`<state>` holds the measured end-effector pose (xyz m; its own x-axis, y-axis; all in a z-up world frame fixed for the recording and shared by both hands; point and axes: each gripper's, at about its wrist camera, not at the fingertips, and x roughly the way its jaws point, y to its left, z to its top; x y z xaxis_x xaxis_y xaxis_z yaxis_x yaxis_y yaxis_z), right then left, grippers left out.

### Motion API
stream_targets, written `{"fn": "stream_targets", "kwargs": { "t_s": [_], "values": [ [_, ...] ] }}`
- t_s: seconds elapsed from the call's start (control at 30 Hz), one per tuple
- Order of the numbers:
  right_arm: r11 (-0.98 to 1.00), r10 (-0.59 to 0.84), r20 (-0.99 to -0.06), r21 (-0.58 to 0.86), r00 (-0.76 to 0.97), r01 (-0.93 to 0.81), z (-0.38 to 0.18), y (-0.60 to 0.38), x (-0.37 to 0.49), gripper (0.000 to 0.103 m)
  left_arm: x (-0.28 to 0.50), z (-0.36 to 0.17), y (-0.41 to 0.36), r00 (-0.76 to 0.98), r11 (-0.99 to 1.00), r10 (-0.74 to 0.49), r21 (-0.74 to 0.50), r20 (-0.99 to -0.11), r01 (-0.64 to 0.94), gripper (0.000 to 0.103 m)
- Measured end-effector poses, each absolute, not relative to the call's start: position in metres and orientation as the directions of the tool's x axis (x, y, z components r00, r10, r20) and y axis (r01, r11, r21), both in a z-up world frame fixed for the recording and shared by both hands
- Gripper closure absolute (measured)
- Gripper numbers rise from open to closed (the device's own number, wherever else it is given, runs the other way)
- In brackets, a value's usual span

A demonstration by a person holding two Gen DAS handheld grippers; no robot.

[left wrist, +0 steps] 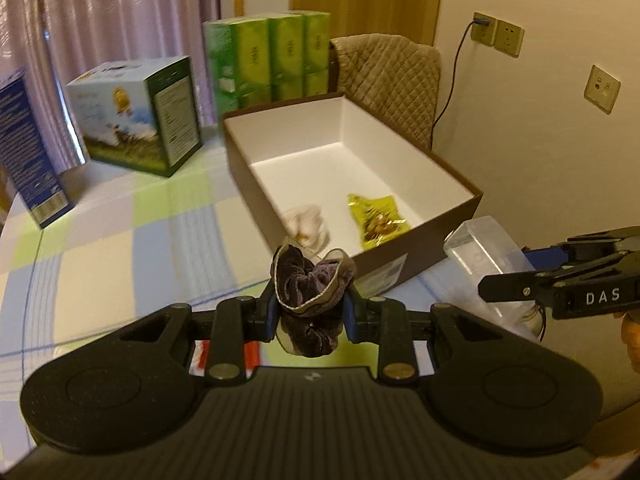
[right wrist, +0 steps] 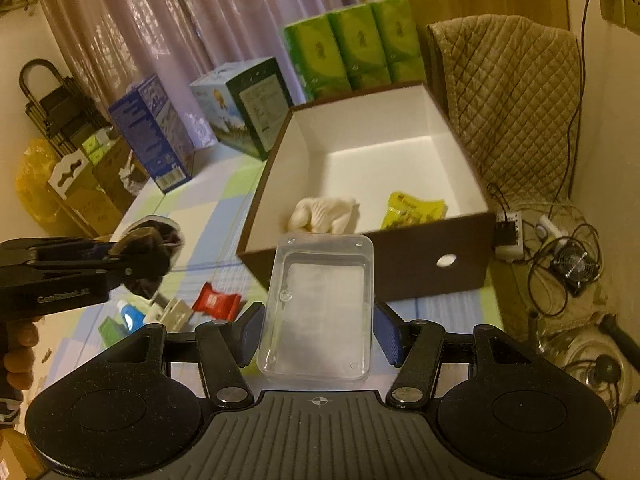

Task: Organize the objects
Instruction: 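Carry scrunchie and clear container over the brown box, release the scrunchie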

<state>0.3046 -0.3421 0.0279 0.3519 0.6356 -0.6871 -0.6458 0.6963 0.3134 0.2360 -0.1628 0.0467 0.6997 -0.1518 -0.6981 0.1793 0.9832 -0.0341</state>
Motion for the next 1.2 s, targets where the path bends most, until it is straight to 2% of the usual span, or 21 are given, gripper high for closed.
{"fn": "stream_targets", "kwargs": {
  "t_s": [0.53, 1.2],
  "values": [
    [0.632, 0.679, -0.652, 0.284, 0.339, -0.721, 0.044, -0.334, 0.386, 0.048, 0.318, 0.045, -0.212, 0.683, 0.985, -0.136, -0.027, -0.717, 0.168, 0.077],
    [0.616, 0.591, -0.764, 0.220, 0.259, -0.756, -0.002, -0.293, 0.462, 0.048, 0.397, 0.000, -0.227, 0.553, 0.973, -0.167, -0.046, -0.816, 0.225, 0.076]
  ]
}}
